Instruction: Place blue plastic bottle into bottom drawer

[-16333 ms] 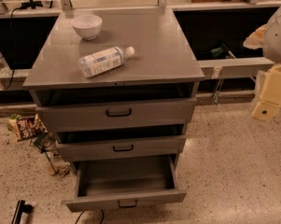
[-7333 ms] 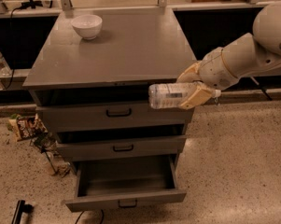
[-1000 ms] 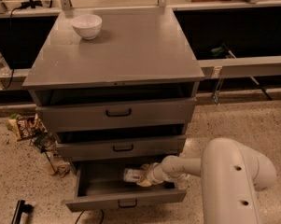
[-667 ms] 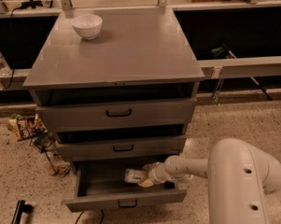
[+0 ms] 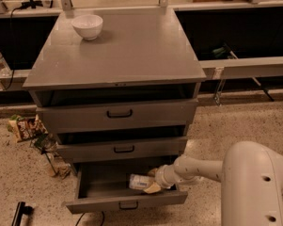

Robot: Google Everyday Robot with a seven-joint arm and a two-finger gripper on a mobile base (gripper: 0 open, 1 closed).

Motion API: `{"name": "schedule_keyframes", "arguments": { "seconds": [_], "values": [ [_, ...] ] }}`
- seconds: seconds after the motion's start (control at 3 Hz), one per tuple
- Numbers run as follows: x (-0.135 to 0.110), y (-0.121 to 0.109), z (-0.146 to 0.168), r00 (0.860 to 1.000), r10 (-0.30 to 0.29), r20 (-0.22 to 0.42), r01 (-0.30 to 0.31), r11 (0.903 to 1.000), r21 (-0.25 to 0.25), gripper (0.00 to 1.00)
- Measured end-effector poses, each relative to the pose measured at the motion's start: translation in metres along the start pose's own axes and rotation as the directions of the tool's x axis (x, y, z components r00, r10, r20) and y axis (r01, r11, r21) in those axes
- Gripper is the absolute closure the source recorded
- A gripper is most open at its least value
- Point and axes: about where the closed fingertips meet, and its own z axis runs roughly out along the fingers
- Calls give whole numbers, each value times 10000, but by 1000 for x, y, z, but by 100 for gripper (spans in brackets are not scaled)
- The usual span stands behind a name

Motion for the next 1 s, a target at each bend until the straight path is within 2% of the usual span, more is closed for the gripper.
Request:
{"name": "schedule_keyframes", "arguments": {
  "seconds": [0.33, 0.67, 1.0],
  "values": [
    [8, 12, -25, 9995, 304, -104, -306, 9992, -258, 100],
    [7, 17, -36, 9998, 210, -34, -210, 9997, -137, 100],
    [-2, 9, -29, 9993, -375, -24, 375, 9993, 82, 100]
  ]
}}
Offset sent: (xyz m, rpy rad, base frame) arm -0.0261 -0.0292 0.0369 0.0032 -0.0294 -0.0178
